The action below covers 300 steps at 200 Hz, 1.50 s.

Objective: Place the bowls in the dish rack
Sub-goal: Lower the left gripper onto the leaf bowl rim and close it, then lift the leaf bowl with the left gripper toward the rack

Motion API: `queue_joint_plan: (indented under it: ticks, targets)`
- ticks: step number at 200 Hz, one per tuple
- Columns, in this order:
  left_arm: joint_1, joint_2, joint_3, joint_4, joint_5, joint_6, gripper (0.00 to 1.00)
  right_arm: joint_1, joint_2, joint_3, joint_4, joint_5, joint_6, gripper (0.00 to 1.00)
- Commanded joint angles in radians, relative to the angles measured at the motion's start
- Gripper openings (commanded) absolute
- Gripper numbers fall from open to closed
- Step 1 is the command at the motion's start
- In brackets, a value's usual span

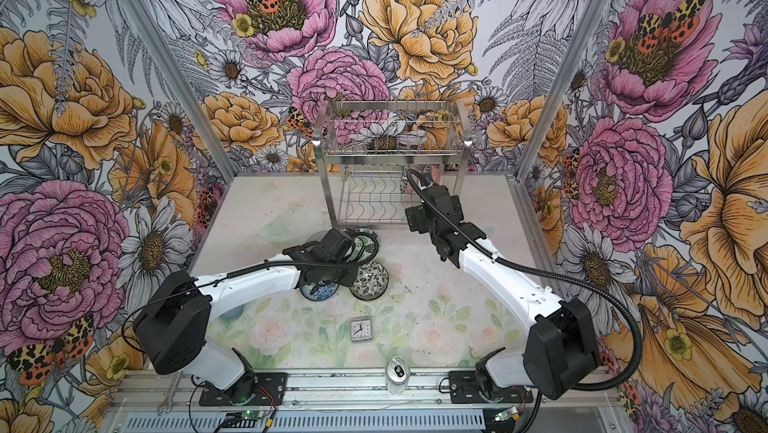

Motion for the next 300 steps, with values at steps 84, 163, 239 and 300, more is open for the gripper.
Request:
queue_joint_plan:
  ticks: [84,163,239,300]
  targets:
    - [0.009,-0.055,0.042,-0.044,-0.036,0.032,0.0,-0.009,-0.024,-0.022,0.005,-0.007,0.012,0.99]
    - [0.032,-0.139,0.063,-0.049,-0.027,0.039,0.0,-0.01,-0.035,-0.023,0.006,-0.019,0.011,1.0]
    - [0.056,-0.185,0.082,-0.047,-0.012,0.037,0.0,-0.009,-0.03,-0.013,0.004,-0.031,0.014,1.0]
    - [0.072,-0.232,0.098,-0.046,-0.013,0.043,0.0,-0.009,-0.036,-0.009,0.003,-0.042,0.016,1.0]
